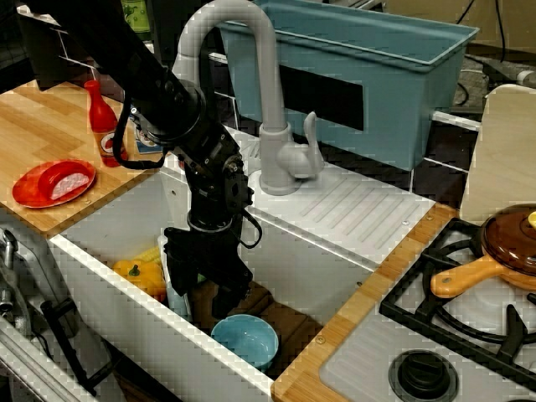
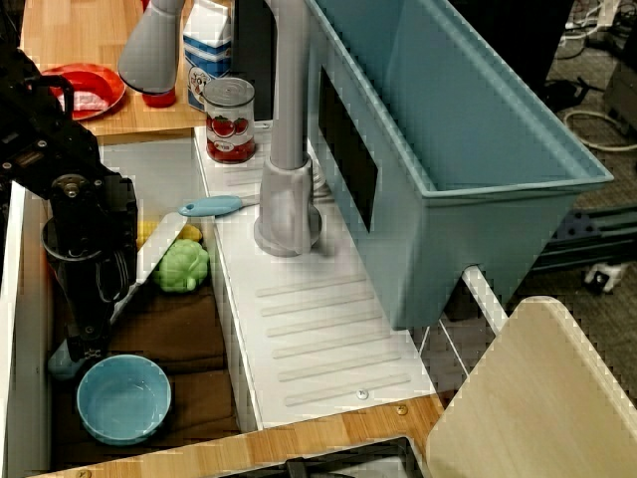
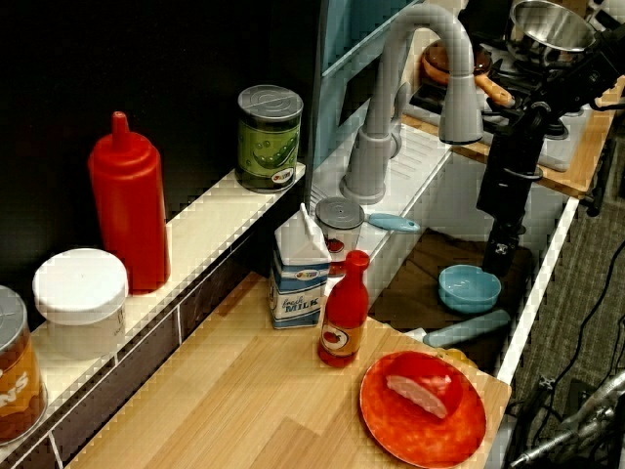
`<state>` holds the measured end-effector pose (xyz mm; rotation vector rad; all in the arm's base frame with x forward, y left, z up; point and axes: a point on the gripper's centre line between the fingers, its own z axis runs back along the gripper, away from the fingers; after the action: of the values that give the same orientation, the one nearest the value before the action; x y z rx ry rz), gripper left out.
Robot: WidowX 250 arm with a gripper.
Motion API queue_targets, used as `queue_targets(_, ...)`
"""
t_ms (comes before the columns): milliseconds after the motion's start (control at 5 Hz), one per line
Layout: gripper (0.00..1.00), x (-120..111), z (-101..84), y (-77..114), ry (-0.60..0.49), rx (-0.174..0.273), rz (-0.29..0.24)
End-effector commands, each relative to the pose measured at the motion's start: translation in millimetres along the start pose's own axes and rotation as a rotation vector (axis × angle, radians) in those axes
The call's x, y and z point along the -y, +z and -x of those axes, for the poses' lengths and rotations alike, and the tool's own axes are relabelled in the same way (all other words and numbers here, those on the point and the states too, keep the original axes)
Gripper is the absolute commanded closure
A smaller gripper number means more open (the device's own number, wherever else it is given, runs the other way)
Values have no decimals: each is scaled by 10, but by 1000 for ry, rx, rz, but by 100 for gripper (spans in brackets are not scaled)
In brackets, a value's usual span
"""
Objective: Lift bowl
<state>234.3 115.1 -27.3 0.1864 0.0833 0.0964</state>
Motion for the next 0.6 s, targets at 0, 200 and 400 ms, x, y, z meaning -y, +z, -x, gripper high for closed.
queue_targets(0,0,0,0,0,0,0,0)
queue_targets(200,0,-3,-126,-115,20,1,-21)
queue_targets(400,0,-13,-188,-208,26,0,-37)
